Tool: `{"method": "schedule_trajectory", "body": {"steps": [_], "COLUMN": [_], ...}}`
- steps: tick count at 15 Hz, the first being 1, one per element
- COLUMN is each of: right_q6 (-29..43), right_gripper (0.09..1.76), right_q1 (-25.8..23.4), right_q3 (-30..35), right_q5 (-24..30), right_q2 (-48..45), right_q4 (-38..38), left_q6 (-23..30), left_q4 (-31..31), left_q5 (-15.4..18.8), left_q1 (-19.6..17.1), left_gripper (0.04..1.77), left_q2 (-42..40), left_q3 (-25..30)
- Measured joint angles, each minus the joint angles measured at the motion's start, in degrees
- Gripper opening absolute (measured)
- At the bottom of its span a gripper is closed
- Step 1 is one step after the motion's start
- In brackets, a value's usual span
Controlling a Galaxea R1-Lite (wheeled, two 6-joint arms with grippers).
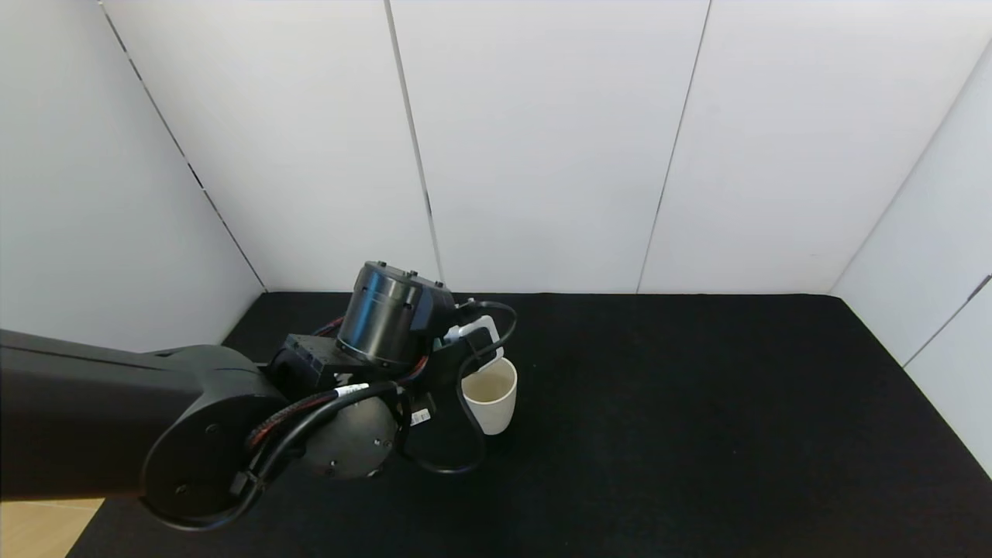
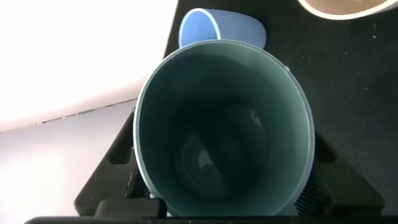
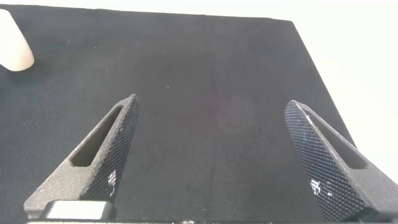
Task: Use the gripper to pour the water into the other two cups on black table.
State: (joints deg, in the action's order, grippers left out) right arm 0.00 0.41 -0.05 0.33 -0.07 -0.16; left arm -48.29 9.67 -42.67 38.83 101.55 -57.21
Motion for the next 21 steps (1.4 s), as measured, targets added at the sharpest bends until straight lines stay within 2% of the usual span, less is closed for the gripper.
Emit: {"method": "schedule_trajectory", "body": {"steps": [7,17,21], "right_q6": [0.00,0.00,0.00], "right_gripper": [1.71,1.71,1.71], "right_q1": [0.00,0.00,0.00], "right_q3": [0.00,0.00,0.00], "right_q5": [-0.02,-0.02,-0.02], "right_q2": [0.00,0.00,0.00], "right_q4": [0.00,0.00,0.00], "left_q6": [-0.05,-0.68,-2.15], "left_q4": [-0.05,-1.12,-4.00], "left_q5": [-2.82,-4.88,-5.92], "left_q1": [2.71,2.62,2.32], "left_gripper": [1.19,1.19,1.19], "left_q2": [3.88,6.72,6.74], "left_q3": [-0.45,-1.83,-3.84]}}
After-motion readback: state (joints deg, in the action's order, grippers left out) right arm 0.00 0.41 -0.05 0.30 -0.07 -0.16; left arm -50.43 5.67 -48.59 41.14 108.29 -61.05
